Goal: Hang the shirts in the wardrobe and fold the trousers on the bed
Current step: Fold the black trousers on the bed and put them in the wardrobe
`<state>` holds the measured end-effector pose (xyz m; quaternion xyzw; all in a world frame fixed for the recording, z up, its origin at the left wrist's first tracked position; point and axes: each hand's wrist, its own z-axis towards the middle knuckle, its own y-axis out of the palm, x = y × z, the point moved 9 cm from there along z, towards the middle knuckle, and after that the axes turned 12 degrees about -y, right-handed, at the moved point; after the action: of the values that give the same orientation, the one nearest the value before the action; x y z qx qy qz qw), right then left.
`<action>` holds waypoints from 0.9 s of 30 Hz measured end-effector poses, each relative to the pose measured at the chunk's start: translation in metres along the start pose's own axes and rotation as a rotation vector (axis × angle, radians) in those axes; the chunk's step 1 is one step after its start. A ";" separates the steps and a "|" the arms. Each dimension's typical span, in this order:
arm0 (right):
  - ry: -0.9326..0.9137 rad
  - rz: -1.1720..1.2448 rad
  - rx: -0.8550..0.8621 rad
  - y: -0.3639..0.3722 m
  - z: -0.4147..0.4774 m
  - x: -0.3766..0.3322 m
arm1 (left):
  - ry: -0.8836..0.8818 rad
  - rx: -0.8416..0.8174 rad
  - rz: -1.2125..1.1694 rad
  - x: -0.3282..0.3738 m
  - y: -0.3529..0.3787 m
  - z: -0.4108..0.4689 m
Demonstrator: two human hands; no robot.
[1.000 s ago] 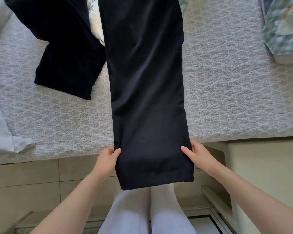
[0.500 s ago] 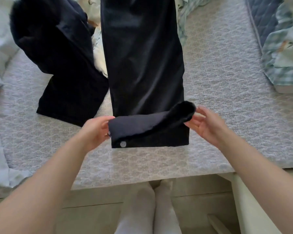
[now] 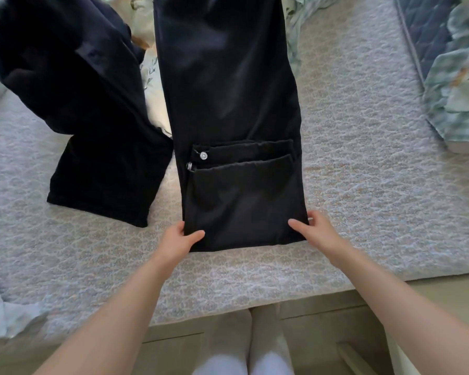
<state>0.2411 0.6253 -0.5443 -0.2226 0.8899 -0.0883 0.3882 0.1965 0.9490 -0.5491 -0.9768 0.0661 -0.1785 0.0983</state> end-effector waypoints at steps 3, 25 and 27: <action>-0.075 -0.199 -0.043 0.003 0.000 0.005 | 0.037 0.040 0.053 -0.005 -0.003 -0.003; -0.016 -0.547 -0.183 -0.043 -0.121 0.103 | -0.184 -0.004 -0.054 -0.155 0.082 -0.109; 0.012 -0.489 -0.179 -0.043 -0.132 0.119 | -0.219 0.024 -0.038 -0.171 0.085 -0.116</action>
<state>0.0873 0.5296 -0.5170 -0.4641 0.8161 -0.1016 0.3289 -0.0124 0.8747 -0.5187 -0.9902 0.0342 -0.0735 0.1133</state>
